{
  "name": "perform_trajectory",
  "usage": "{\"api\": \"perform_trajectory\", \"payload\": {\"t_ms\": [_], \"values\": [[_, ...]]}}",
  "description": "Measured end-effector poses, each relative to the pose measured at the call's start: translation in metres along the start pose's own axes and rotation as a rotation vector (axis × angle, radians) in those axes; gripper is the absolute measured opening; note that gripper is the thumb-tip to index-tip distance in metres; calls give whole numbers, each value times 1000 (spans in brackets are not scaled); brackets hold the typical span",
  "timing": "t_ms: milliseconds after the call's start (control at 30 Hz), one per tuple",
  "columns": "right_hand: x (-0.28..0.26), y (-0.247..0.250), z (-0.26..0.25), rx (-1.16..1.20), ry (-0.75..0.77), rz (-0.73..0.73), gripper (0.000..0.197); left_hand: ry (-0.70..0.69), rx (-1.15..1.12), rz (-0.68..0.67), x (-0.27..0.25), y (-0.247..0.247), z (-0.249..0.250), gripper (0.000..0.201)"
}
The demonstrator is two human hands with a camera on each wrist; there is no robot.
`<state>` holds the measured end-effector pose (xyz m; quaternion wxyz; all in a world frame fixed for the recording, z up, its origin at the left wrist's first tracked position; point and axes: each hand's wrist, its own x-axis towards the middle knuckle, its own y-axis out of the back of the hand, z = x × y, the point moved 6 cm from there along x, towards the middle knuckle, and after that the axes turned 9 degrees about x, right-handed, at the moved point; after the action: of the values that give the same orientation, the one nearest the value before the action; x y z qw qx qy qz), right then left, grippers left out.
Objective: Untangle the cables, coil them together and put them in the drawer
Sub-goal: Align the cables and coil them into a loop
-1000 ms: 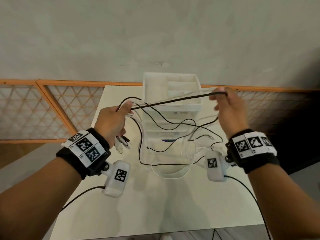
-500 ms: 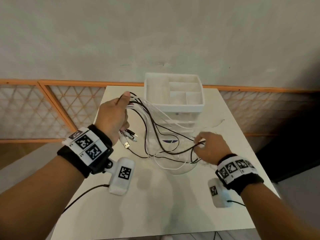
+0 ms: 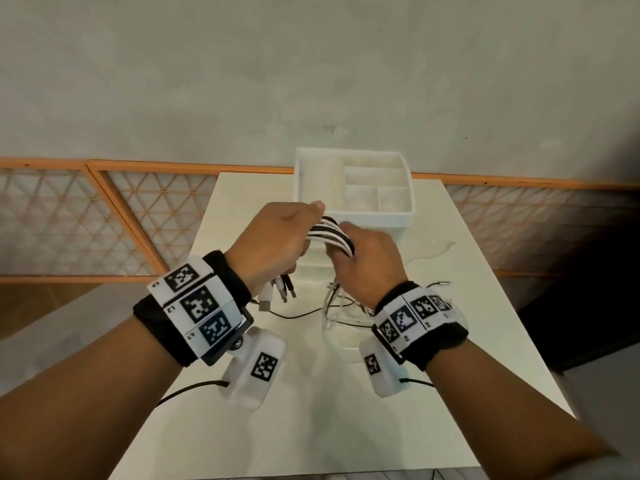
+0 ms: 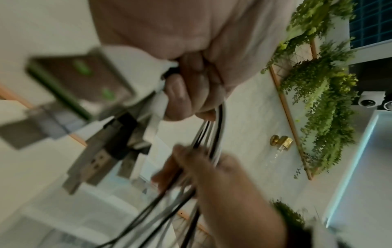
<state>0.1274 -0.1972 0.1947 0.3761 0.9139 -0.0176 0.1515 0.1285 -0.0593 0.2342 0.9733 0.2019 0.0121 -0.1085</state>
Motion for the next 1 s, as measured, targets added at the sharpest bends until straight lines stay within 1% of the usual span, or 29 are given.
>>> {"api": "perform_trajectory", "payload": {"t_ms": [33, 100, 167, 267, 333, 367, 400, 433, 467, 500, 533, 600, 633, 667, 700, 733, 767, 800, 833, 867, 900, 1000], "values": [[-3, -6, 17, -33, -72, -48, 34, 2, 6, 27, 1, 4, -4, 44], [-11, -13, 53, -135, -211, -192, 41, 19, 23, 64, 1, 10, -14, 46], [-16, -8, 78, -217, -312, -286, 37, 40, 56, 93, 0, 14, -24, 54], [-8, 16, 93, -344, -383, -243, 25, 55, 152, 101, -1, 14, -36, 56], [0, 26, 92, -380, -362, -141, 16, 70, 197, 95, -2, 12, -41, 55], [1, 27, 86, -357, -315, -75, 9, 79, 189, 95, -2, 11, -43, 55], [0, 28, 79, -310, -245, 4, 15, 85, 161, 98, -1, 10, -45, 55], [-3, 27, 71, -235, -157, 72, 26, 85, 127, 91, -1, 9, -45, 56], [-6, 24, 66, -146, -90, 109, 31, 80, 92, 73, -1, 8, -44, 56], [-7, 23, 66, -73, -73, 116, 29, 62, 65, 50, -1, 6, -42, 55], [-11, 28, 74, -28, -118, 109, 23, 42, 51, 13, 2, -3, -39, 55], [-9, 31, 87, -9, -178, 96, 10, 16, 45, 8, 0, -2, -36, 55], [-9, 36, 92, -22, -177, 104, 10, 8, 36, 6, 0, -2, -36, 55], [-9, 39, 93, -26, -174, 96, 18, 2, 25, 4, 0, -1, -35, 56], [-10, 40, 89, 7, -159, 60, 32, -3, 12, -3, -1, -1, -35, 55], [-10, 36, 79, 67, -136, -4, 46, -9, 5, -11, -1, -2, -34, 55], [-10, 28, 68, 120, -109, -74, 52, -22, 6, -22, -1, -3, -32, 54], [-10, 19, 56, 164, -81, -133, 50, -37, 13, -34, -1, -6, -29, 52], [-10, 10, 49, 197, -69, -165, 39, -58, 22, -38, -1, -7, -27, 51], [-9, 4, 46, 209, -92, -173, 24, -76, 23, -32, -2, -7, -25, 49], [-8, 3, 50, 203, -138, -160, 14, -88, 11, -17, -1, -5, -24, 49], [-5, 20, 85, 65, -266, -62, 14, -65, -39, 63, 0, 12, -35, 54]]}}
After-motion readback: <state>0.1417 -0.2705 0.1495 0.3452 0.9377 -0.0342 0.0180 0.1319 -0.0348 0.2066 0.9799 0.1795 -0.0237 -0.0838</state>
